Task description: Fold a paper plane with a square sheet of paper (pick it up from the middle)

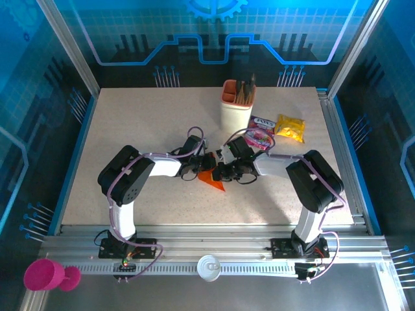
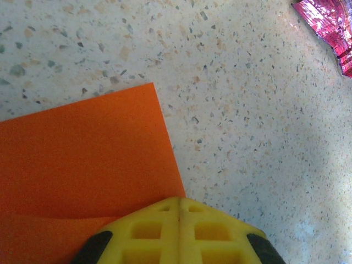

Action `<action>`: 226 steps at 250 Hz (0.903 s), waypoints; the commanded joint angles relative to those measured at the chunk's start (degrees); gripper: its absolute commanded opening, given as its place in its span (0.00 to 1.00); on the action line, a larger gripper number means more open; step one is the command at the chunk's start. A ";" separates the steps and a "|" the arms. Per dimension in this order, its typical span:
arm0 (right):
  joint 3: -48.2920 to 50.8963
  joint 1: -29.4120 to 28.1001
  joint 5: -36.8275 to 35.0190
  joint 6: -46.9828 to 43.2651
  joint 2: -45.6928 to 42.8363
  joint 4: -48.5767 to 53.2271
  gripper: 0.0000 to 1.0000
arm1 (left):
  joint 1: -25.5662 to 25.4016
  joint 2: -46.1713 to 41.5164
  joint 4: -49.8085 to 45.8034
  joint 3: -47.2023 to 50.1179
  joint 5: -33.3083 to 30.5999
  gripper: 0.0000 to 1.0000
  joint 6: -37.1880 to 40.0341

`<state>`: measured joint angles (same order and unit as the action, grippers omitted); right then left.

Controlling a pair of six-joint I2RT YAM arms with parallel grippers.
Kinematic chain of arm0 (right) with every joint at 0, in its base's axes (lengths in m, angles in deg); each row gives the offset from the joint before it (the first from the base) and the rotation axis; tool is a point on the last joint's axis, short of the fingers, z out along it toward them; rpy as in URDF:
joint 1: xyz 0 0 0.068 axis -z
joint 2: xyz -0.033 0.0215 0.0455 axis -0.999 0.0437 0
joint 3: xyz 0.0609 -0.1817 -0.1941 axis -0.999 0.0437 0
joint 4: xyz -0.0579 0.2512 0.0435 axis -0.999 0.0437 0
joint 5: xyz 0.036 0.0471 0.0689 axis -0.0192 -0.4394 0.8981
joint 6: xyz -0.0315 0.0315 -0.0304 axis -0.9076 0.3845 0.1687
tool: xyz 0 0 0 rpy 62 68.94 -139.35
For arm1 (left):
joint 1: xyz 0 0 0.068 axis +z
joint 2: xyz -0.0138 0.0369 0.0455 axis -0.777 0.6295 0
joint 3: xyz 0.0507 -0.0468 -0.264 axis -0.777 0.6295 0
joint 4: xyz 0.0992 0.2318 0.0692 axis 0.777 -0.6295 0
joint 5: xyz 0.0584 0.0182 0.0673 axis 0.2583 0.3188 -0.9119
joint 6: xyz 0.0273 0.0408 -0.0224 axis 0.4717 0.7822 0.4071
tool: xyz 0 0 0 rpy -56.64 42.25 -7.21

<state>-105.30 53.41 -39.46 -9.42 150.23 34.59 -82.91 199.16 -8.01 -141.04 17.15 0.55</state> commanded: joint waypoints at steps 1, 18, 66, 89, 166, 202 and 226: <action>-2.27 -0.80 -0.78 0.37 1.60 -0.11 0.01 | 0.54 2.37 -3.58 1.48 -2.01 0.00 1.45; -2.92 -0.98 -1.43 -0.28 2.50 0.83 0.01 | 0.54 2.38 -3.59 1.54 -2.19 0.00 1.47; -1.66 -0.59 -3.08 -1.25 4.52 1.08 0.00 | 0.55 2.55 -3.64 1.94 -2.57 0.00 1.37; 0.12 -0.20 -3.03 -1.09 4.21 0.24 0.00 | 0.48 2.64 -3.41 2.18 -2.65 0.00 1.16; 3.23 0.20 -2.37 -2.69 1.97 0.58 0.00 | 0.55 3.05 -3.92 2.58 -3.33 0.00 1.49; 3.42 0.16 -2.00 -4.53 0.43 1.37 0.00 | 0.59 3.42 -3.97 2.68 -3.35 0.00 1.38; 5.05 0.01 -2.06 -5.85 -0.99 2.33 0.00 | 0.55 3.34 -4.07 2.76 -3.41 0.00 1.57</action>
<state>-102.57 53.43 -41.77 -12.53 151.89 32.77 -82.91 199.25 -7.14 -140.64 16.97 0.55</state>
